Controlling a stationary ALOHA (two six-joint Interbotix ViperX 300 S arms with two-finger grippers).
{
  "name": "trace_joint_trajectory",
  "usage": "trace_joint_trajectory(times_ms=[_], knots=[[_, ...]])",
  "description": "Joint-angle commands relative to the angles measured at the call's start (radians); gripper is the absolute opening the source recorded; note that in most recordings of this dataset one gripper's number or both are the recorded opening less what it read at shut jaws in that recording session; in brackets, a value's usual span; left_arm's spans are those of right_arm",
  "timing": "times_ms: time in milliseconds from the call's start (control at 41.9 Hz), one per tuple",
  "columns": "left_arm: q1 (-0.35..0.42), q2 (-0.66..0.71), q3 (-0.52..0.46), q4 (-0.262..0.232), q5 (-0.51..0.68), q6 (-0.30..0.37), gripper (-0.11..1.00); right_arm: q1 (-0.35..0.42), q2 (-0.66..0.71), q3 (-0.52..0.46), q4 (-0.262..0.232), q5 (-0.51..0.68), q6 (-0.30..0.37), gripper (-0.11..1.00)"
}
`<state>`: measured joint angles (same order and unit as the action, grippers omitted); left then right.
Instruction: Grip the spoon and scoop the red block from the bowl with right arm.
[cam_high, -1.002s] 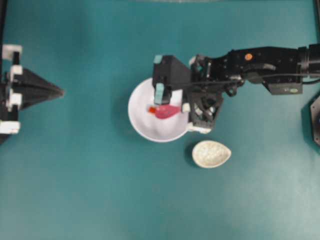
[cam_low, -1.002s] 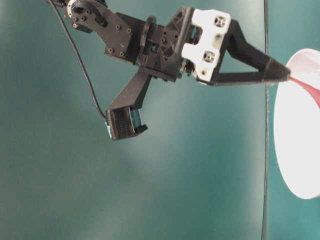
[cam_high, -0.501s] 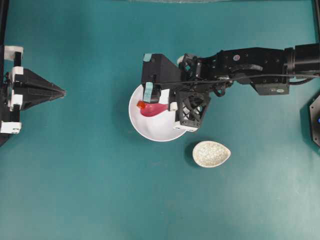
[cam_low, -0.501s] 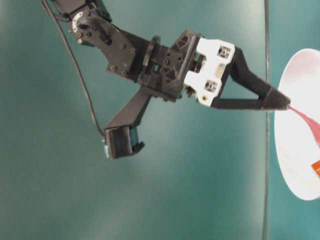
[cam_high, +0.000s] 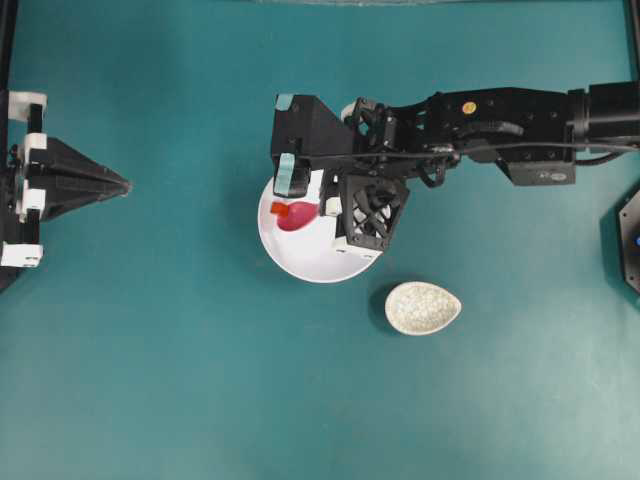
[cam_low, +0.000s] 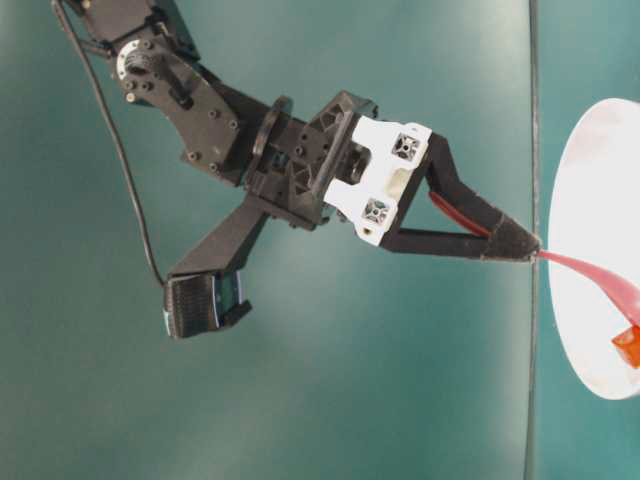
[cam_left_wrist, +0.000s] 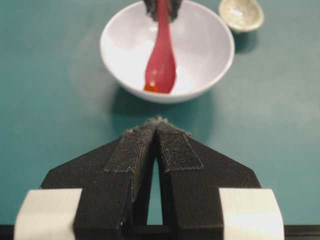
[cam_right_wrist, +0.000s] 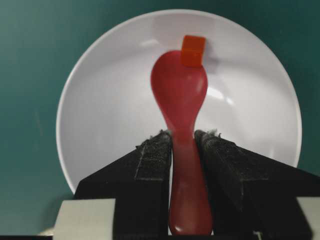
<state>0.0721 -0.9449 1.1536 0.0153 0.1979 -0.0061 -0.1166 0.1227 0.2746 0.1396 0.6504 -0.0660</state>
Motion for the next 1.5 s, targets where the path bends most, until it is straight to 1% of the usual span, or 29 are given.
trace_joint_trajectory(times_ms=[0,334,716,1337,1480], knots=[[0.003,0.008,-0.011,0.003,-0.003,0.002,0.01,-0.003,-0.041,-0.025,-0.002,-0.003,0.002,0.25],[0.003,0.008,-0.011,0.003,-0.003,0.002,0.01,-0.005,-0.071,-0.025,-0.008,0.018,0.002,0.25],[0.003,0.008,-0.011,0.002,-0.003,0.000,0.01,-0.003,-0.072,-0.014,-0.014,0.000,-0.002,0.25],[0.002,0.009,-0.011,0.002,-0.003,0.000,0.01,-0.003,-0.078,0.044,-0.017,-0.083,0.002,0.25],[0.003,0.009,-0.009,0.002,-0.005,0.000,0.01,-0.003,-0.100,0.081,-0.017,-0.149,0.002,0.25]])
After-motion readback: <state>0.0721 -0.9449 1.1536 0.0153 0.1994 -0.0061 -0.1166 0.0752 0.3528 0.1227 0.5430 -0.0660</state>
